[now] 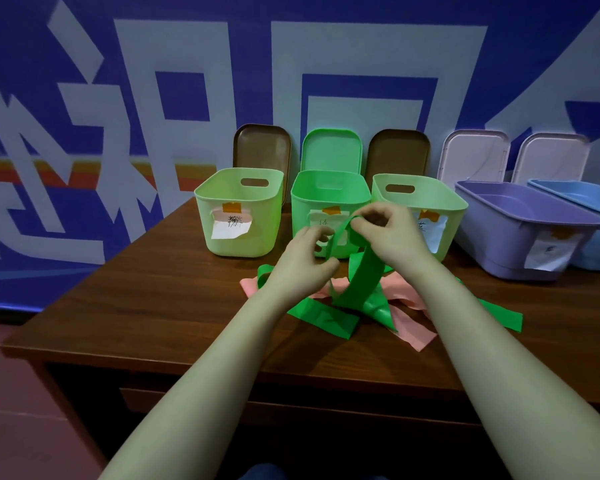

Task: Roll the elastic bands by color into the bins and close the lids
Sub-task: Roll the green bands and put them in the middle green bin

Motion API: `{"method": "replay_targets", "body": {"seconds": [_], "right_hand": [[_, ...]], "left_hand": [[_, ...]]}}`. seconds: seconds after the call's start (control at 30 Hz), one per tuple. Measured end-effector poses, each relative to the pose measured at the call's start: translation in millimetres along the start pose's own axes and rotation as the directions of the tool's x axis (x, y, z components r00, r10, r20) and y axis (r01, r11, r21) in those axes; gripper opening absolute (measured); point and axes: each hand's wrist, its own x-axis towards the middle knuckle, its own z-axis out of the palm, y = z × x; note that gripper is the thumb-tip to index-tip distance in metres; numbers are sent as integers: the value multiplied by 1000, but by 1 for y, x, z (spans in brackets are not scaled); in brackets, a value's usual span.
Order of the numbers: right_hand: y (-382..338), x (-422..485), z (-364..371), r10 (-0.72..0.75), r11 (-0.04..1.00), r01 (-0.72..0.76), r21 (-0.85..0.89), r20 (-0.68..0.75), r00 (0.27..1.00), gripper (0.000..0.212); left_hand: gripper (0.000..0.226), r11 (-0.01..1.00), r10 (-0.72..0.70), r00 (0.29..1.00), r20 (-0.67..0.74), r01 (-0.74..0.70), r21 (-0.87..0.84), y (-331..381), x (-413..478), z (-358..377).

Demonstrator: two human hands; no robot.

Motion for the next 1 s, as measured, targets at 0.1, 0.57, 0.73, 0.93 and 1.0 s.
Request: {"method": "replay_targets", "body": {"seconds": [0.1,0.57,0.73,0.93,1.0], "right_hand": [[-8,1,-8,-6,997,11,74,-77,997,7],[16,-6,-25,259,948,-204,-244,220,941,34],[0,-27,-20,62,969,-164,184,460,886,48],[-11,-28,-33,-37,750,-332,572,537,843,41],[-16,-29,-30,-21,731,-319,604,486,874,21]], "left_hand": [[39,999,-29,999,-16,29,-13,3,2,1],[7,941,-194,977,-87,160,-299,45,6,-42],[5,954,-219,976,1,214,-210,59,2,-52],[17,857,-322,942,-92,249,-451,58,-2,-59],[14,804,-340,932,-129,216,-554,58,-1,-57]]}}
